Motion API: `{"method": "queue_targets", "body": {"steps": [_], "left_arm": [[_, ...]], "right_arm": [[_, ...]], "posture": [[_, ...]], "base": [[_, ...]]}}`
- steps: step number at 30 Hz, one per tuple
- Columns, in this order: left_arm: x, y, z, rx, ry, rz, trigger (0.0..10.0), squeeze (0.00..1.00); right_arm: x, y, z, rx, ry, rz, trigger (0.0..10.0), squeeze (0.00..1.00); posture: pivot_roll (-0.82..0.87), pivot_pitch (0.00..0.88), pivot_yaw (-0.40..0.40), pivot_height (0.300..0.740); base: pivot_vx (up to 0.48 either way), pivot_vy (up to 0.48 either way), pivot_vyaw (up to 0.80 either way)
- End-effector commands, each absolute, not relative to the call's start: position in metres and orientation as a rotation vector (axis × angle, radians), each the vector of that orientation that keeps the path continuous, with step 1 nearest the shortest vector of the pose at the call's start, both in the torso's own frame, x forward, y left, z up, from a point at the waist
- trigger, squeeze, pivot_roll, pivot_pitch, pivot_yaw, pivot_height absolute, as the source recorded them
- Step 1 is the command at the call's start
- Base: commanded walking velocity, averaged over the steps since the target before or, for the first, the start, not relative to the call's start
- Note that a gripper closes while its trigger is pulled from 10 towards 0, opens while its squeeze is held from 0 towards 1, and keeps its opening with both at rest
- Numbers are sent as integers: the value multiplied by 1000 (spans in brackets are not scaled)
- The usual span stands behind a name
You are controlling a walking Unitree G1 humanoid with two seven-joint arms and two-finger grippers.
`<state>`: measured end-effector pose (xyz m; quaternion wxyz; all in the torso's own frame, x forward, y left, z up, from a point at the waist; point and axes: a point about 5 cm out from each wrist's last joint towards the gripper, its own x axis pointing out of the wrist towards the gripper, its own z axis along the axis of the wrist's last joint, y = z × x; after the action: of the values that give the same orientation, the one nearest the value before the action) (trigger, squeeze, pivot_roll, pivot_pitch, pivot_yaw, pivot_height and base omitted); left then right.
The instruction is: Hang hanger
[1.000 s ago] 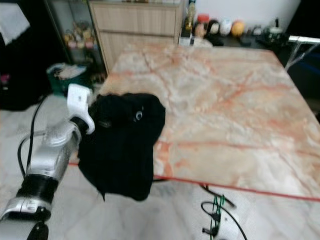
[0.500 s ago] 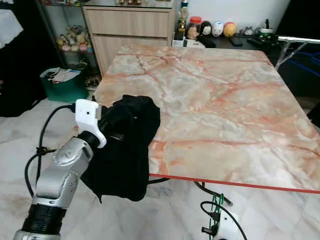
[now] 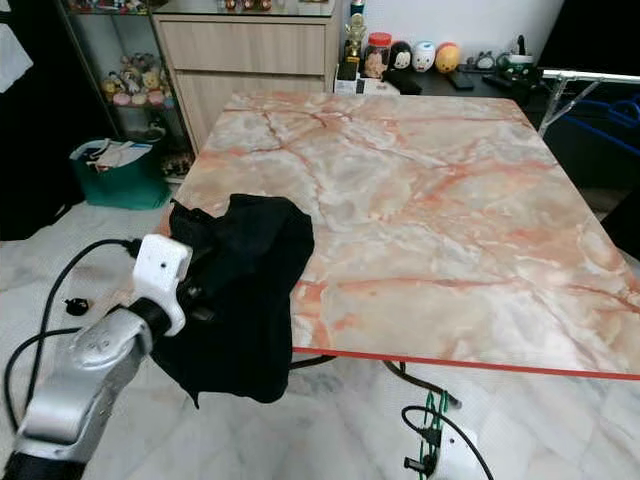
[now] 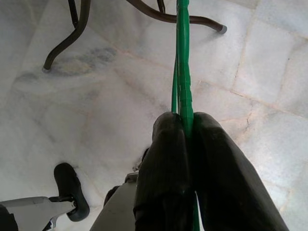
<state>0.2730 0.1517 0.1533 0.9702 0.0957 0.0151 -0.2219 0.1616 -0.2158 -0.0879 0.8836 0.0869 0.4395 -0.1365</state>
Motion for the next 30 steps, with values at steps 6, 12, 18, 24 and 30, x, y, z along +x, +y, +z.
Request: {"method": "queue_targets", "body": {"steps": [6, 12, 18, 24, 30], "left_arm": [[264, 152, 153, 220, 41, -448, 10000, 1000], [268, 147, 154, 205, 24, -433, 10000, 1000], [265, 145, 152, 325, 23, -480, 10000, 1000], [263, 150, 155, 508, -10, -512, 10000, 1000], [263, 160, 154, 740, -39, -512, 10000, 1000]], "right_arm": [[162, -217, -87, 183, 913, -291, 10000, 0], [163, -218, -87, 183, 911, -293, 10000, 0], [164, -218, -87, 185, 908, -299, 10000, 0], [164, -219, -86, 182, 909, -297, 10000, 0], [164, -219, -86, 181, 909, -294, 10000, 0]], "posture": [[179, 0, -10, 740], [175, 0, -9, 740], [173, 0, -8, 740], [183, 0, -13, 740], [182, 0, -12, 740]], "base": [[0, 0, 0], [0, 0, 0], [0, 0, 0], [0, 0, 0], [0, 0, 0]]}}
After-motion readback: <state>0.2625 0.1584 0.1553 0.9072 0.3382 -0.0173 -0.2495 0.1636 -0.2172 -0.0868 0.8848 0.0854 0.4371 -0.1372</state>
